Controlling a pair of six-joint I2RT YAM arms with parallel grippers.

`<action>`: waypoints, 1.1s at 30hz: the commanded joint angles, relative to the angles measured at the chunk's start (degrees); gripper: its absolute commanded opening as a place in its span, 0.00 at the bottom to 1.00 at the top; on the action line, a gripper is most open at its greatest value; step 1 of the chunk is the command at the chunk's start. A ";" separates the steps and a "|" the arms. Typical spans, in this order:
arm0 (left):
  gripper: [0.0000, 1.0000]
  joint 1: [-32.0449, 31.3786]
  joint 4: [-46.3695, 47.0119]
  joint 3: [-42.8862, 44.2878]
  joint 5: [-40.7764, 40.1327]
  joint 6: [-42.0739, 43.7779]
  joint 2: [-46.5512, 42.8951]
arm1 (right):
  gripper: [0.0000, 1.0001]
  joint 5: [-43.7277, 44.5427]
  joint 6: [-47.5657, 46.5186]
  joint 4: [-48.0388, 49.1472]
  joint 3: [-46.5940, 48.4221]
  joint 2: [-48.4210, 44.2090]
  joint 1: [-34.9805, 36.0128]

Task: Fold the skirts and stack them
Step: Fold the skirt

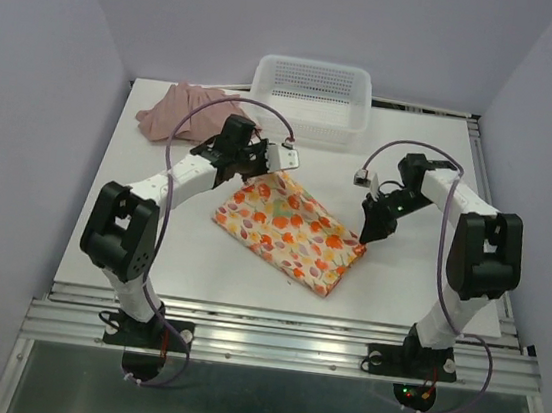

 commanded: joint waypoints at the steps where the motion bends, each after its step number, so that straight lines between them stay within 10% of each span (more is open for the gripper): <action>1: 0.42 1.22 8.78 6.11 -5.34 -4.16 4.71 | 0.38 -2.73 -0.33 -3.17 3.96 4.12 -0.70; 5: 0.57 1.74 6.87 11.49 -8.69 -10.66 5.26 | 0.62 -0.89 5.11 1.30 3.34 3.25 -0.70; 13: 0.59 3.41 -4.56 2.37 -6.06 -22.27 -10.80 | 0.64 0.78 14.96 7.64 5.28 2.45 -0.70; 19: 0.56 5.96 -16.78 -3.43 -0.17 -28.87 -14.17 | 0.41 1.14 18.49 8.79 4.67 8.42 -0.70; 29: 0.21 5.96 -28.38 -2.92 2.46 -32.29 -1.00 | 0.01 1.05 18.14 3.61 -3.24 10.01 2.11; 33: 0.17 6.05 -27.78 -3.62 4.32 -34.32 3.58 | 0.01 0.35 17.70 2.81 -5.27 9.22 2.64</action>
